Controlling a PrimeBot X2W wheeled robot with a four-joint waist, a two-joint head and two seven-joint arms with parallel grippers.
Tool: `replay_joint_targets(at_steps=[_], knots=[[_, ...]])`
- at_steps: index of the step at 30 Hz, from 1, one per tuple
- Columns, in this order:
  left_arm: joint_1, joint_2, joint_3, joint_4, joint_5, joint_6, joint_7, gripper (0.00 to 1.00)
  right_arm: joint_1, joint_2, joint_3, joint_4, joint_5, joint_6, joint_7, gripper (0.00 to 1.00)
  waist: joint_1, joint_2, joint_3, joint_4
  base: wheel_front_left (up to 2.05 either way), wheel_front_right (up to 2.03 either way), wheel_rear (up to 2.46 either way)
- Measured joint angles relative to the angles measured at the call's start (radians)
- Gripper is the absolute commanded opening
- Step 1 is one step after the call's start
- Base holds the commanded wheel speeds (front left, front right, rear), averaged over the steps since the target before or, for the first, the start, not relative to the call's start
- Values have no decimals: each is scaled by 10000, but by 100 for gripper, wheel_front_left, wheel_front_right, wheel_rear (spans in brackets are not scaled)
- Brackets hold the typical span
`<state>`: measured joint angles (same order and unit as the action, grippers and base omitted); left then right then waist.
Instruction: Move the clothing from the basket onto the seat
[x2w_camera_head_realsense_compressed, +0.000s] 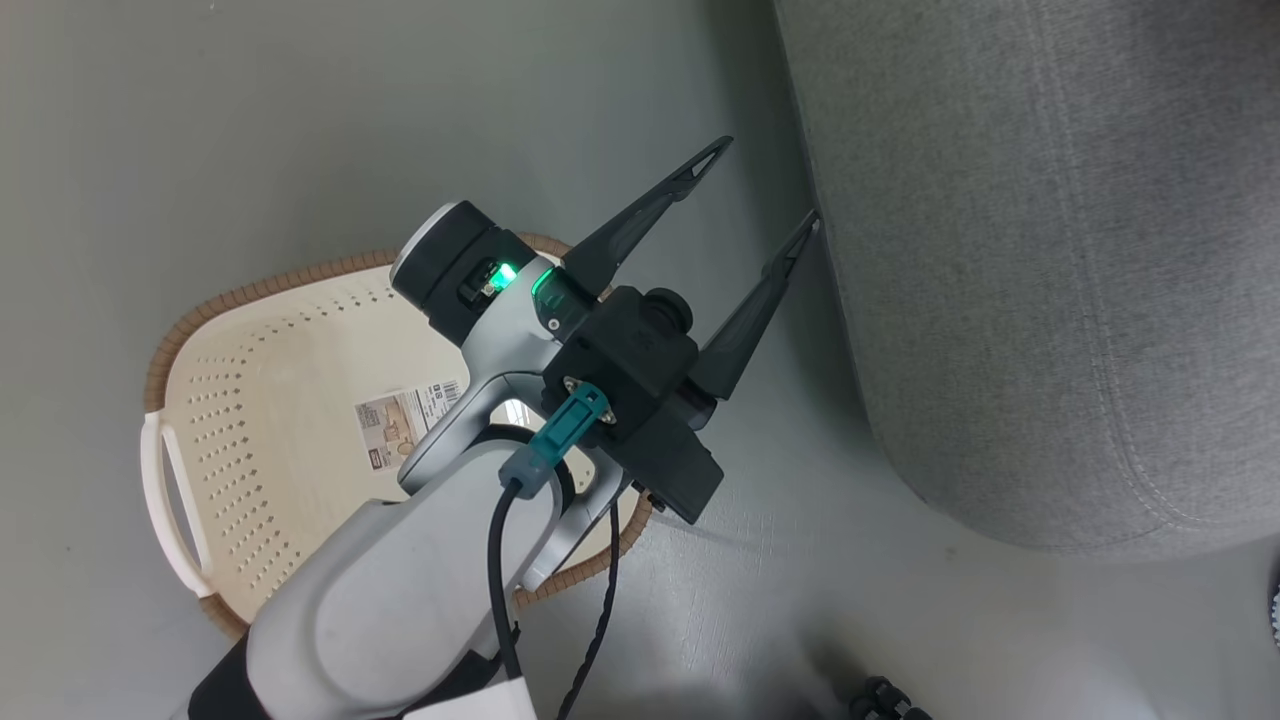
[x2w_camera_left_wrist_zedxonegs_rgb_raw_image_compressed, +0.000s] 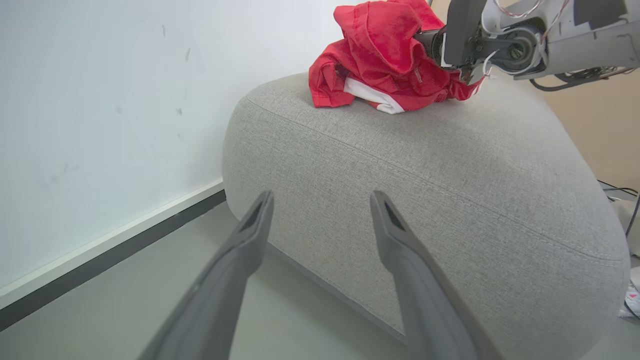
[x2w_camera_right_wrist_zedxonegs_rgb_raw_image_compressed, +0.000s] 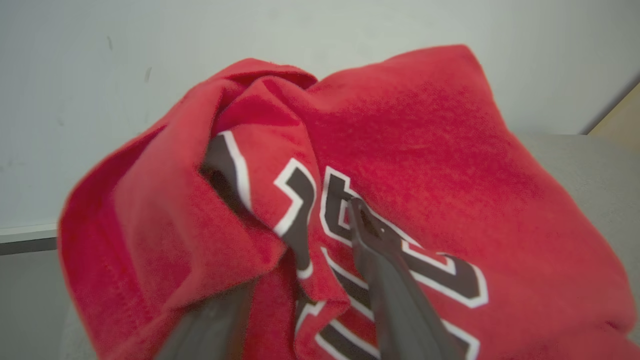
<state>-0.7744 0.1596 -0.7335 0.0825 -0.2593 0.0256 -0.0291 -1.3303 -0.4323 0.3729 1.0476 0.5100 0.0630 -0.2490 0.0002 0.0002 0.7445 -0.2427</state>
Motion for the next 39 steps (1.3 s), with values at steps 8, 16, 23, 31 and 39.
replay_joint_targets(at_steps=[8,16,23,31,39], knots=[[194,-38,148,495,-100,4,-525,100,391,25,180,4,-182,171,-40,100,-2,-1,-572,-85,0,0,0],[813,-257,362,1281,-569,102,-1070,100,1326,376,504,-606,-539,343,-75,100,-3,-2,-1563,-68,0,0,0],[1467,-240,821,1804,-976,320,-1643,100,2683,688,644,-1436,-635,430,-75,100,-4,-4,-2530,108,0,0,0],[2806,69,1538,2220,-1352,600,-1944,100,4509,1051,443,-2527,-571,395,-75,100,-4,-4,-3647,545,0,0,0],[4334,552,2564,2357,-1885,802,-2146,100,6748,1342,184,-3960,-579,-253,-75,100,-3,-4,-4788,1093,0,0,0]])
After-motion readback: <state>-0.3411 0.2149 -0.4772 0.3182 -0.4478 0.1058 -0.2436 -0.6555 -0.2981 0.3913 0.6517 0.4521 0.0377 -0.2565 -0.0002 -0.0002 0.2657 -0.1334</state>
